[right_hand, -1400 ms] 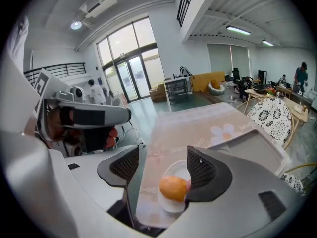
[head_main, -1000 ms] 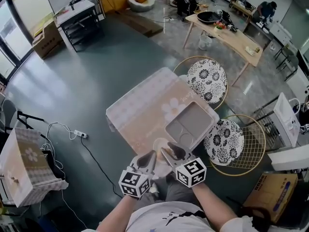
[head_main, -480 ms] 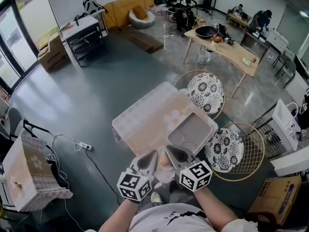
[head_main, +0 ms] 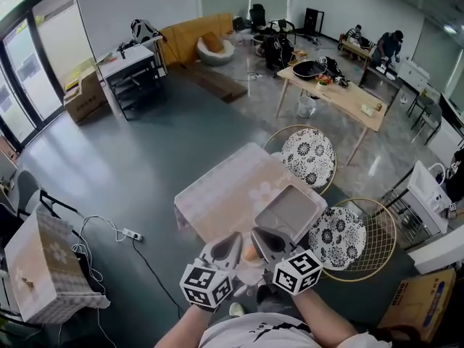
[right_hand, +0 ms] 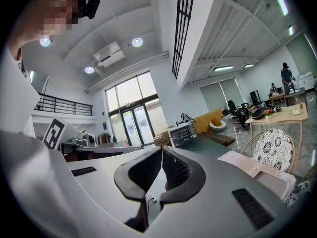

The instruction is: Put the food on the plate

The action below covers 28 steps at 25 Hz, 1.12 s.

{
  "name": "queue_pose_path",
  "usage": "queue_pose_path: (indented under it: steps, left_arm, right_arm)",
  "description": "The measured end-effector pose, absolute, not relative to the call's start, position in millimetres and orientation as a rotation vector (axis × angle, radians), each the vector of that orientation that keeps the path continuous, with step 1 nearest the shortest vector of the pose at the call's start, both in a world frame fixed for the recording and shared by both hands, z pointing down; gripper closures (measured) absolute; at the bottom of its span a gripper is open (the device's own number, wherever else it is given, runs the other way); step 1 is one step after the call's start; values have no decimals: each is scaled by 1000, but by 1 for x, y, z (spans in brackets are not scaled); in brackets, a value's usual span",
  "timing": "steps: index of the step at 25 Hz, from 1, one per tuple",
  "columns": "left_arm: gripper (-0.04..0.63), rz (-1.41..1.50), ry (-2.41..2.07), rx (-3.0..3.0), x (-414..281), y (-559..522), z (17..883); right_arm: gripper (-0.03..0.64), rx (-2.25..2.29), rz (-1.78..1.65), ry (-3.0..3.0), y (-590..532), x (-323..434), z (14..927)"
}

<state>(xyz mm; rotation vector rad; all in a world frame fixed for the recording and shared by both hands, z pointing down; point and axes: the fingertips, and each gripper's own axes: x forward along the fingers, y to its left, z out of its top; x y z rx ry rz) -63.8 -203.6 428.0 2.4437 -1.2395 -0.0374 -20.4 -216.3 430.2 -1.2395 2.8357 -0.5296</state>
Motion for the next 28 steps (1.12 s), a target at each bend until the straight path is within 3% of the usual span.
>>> queue_pose_path:
  steps: [28]
  left_arm:
    - [589, -63, -1252, 2476, -62, -197, 413]
  right_arm:
    - [603, -1270, -448, 2851, -209, -16, 414]
